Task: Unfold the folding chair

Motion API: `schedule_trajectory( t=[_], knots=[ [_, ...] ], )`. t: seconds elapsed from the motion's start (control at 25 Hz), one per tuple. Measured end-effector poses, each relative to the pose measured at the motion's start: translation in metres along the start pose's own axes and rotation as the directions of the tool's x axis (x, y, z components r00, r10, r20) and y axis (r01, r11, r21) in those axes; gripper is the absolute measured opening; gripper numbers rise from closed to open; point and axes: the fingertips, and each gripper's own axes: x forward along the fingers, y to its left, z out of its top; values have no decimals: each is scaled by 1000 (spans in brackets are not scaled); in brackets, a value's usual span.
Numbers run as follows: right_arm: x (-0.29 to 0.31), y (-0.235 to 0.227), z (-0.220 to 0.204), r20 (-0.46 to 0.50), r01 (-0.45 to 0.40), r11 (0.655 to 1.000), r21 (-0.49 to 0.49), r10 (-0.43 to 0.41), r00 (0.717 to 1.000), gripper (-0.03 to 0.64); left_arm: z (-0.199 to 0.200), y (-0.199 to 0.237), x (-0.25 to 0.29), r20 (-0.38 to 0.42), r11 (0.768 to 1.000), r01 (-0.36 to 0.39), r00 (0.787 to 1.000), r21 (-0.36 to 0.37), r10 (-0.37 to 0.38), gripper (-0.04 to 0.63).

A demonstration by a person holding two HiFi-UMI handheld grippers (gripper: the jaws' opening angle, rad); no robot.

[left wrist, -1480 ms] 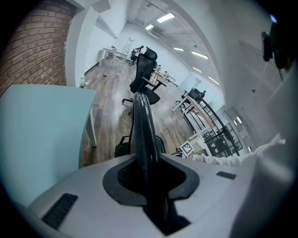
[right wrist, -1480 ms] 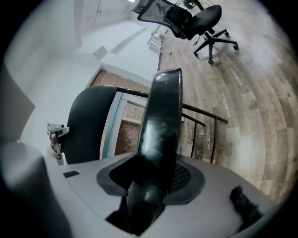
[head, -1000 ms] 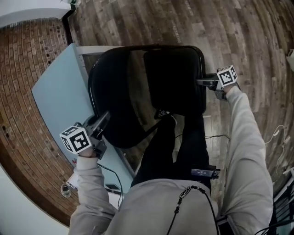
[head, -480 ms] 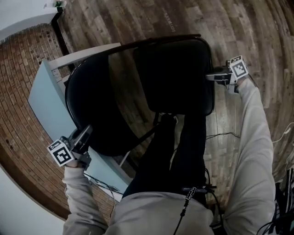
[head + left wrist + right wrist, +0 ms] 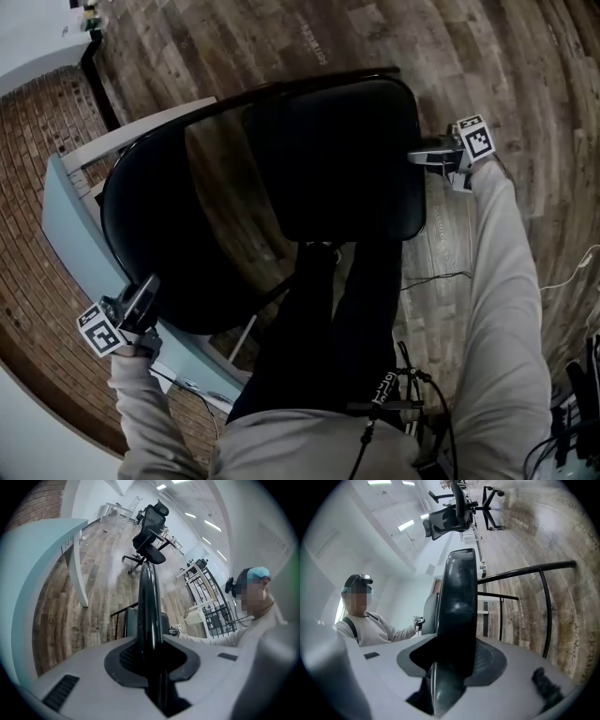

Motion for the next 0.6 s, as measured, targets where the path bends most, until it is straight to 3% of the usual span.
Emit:
schedule_trajectory(
  t=[0.16,0.4,0.48,0.56,0.6],
  knots=[
    [3,2,3,72,-18,1000,-23,19,997,181,2,1,-3,61,999,23,998,-31,-21,81],
    [-2,7,14,197,89,996,12,-89,976,203,5,1,1,201,999,7,979,54,-18,83],
    [-2,12,9,208,169,984,64,-178,962,223,-3,0,0,218,997,-15,976,80,-3,91],
    [-10,13,-2,162,315,946,77,-324,932,259,-14,1,-4,195,992,-51,980,117,28,180],
    [-18,14,-7,121,408,911,55,-412,903,262,-18,1,-11,193,990,-64,980,123,39,243]
  ],
)
